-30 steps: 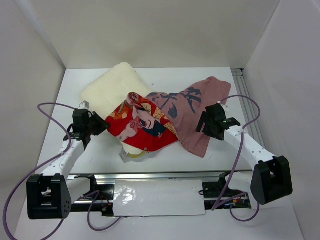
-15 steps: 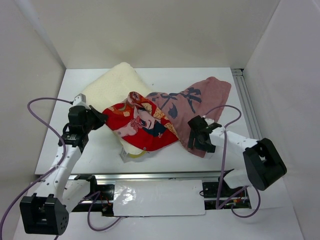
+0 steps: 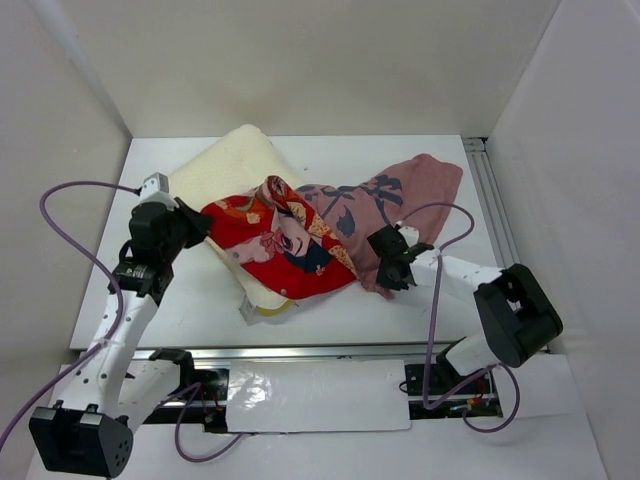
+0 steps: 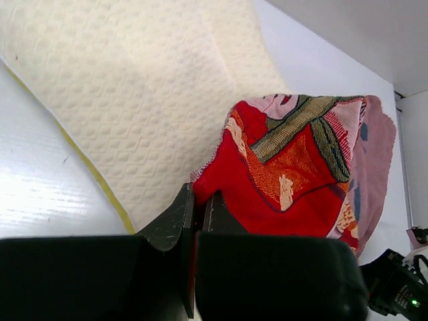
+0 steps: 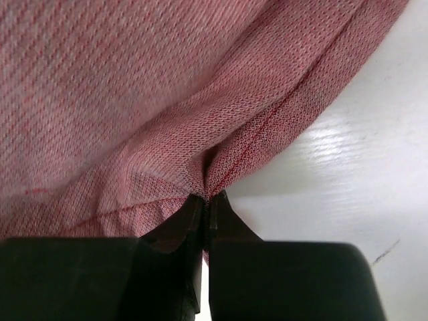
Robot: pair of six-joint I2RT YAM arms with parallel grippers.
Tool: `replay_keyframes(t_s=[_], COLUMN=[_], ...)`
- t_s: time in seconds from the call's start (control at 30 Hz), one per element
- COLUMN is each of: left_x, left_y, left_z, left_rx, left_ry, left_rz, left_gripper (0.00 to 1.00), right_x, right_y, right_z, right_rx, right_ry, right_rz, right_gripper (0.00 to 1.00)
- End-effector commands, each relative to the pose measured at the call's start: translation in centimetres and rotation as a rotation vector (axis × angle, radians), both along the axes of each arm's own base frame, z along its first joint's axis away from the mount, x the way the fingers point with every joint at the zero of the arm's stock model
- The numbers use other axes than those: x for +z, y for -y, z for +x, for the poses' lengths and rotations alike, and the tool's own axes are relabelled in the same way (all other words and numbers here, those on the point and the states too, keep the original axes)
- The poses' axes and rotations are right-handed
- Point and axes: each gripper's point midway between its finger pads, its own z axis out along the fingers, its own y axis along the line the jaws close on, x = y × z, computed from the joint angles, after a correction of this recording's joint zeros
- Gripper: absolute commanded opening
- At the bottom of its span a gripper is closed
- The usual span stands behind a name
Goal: Put the pillow into the pillowcase
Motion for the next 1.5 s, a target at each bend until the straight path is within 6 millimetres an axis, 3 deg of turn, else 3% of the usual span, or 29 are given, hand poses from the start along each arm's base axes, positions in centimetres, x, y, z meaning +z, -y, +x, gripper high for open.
replay_keyframes(t_s=[0.0,0.13,0.23,0.3,0.33,0.37,0.4,0.47,0.53,0.63,0.73,0.8,0.87,0.9,0.93,1.0,1.03,1.07,1.1,1.13,1.17,1.2,1.23,1.27,1.3,1.33,1.37,1.43,1.47], left_x=[5.4,5.7,3.6,2.5,2.9,2.7,2.6,2.7,2.7,2.5,3.0,3.7,5.0,5.3,6.2,8.3,9.1,9.6,11.4,12.2,12.6,13.8,16.6,17.8,18.9,23.0,23.1,26.7,27.7], left_y=[-0.4,-1.4,-1.5,-1.5,-1.5,-1.5,-2.1,-2.9,-4.1,-5.7,-6.7,-7.5,-7.8,-7.7,-7.5,-6.8,-6.6,-6.3,-6.0,-5.8,-5.7,-5.7,-5.8,-6.1,-6.1,-6.0,-6.0,-6.0,-6.2], left_z=[1.2,1.4,0.9,0.6,0.4,0.2,0.0,-0.3,-1.0,-1.9,-2.2,-2.5,-2.6,-2.8,-2.9,-2.5,-2.4,-1.9,-1.6,-1.3,-0.6,-0.2,-0.1,0.1,0.6,0.2,0.2,-1.0,-1.4], left_rx=[0.012,0.070,0.084,0.088,0.088,0.088,0.126,0.170,0.243,0.321,0.363,0.396,0.403,0.390,0.374,0.323,0.303,0.284,0.255,0.243,0.231,0.228,0.229,0.239,0.237,0.229,0.229,0.230,0.241], left_ry=[0.144,0.135,0.088,0.075,0.089,0.078,0.071,0.051,0.011,-0.034,-0.040,-0.025,0.007,0.018,0.040,0.099,0.122,0.130,0.169,0.180,0.176,0.200,0.260,0.279,0.300,0.384,0.385,0.468,0.490], left_rz=[0.044,0.054,0.042,0.032,0.031,0.032,0.035,0.043,0.049,0.056,0.053,0.053,0.055,0.059,0.058,0.066,0.071,0.077,0.083,0.088,0.094,0.105,0.108,0.107,0.117,0.122,0.122,0.139,0.139], left_gripper=[0.00,0.00,0.00,0.00,0.00,0.00,0.00,0.00,0.00,0.00,0.00,0.00,0.00,0.00,0.00,0.00,0.00,0.00,0.00,0.00,0.00,0.00,0.00,0.00,0.00,0.00,0.00,0.00,0.00], right_x=[0.8,8.8,12.1,11.6,11.3,11.9,10.3,10.1,7.8,6.6,7.8,8.3,9.1,10.9,11.8,15.6,16.7,18.2,21.6,23.7,27.3,30.8,32.8,36.8,40.0,44.0,45.0,49.4,51.2], right_y=[1.8,2.3,1.5,-0.1,-0.7,-1.3,-2.6,-5.3,-8.5,-14.4,-22.7,-25.3,-25.8,-25.5,-23.2,-19.4,-15.0,-12.3,-8.6,-5.7,-0.8,2.4,5.4,9.8,12.0,15.9,17.1,19.9,22.2], right_z=[1.6,6.5,9.1,10.6,11.2,12.4,13.1,14.3,14.5,14.0,11.7,10.7,10.4,10.4,11.7,12.7,14.6,15.3,15.6,16.2,17.6,17.2,16.7,16.6,15.3,13.1,12.7,9.4,7.7], right_rx=[-0.047,-0.100,-0.084,-0.014,0.014,0.022,0.068,0.133,0.229,0.364,0.561,0.623,0.620,0.598,0.533,0.439,0.342,0.280,0.202,0.127,0.011,-0.054,-0.119,-0.218,-0.259,-0.360,-0.392,-0.463,-0.525], right_ry=[0.066,0.297,0.394,0.387,0.380,0.398,0.369,0.366,0.322,0.321,0.354,0.374,0.394,0.419,0.425,0.474,0.485,0.512,0.577,0.615,0.682,0.742,0.761,0.847,0.918,1.010,1.030,1.139,1.184], right_rz=[-0.078,-0.086,-0.028,0.011,0.015,0.017,0.011,0.043,0.078,0.103,0.175,0.184,0.155,0.165,0.142,0.163,0.131,0.115,0.078,0.054,0.024,0.006,-0.033,-0.054,-0.068,-0.111,-0.122,-0.166,-0.209], right_gripper=[0.00,0.00,0.00,0.00,0.00,0.00,0.00,0.00,0.00,0.00,0.00,0.00,0.00,0.00,0.00,0.00,0.00,0.00,0.00,0.00,0.00,0.00,0.00,0.00,0.00,0.00,0.00,0.00,0.00])
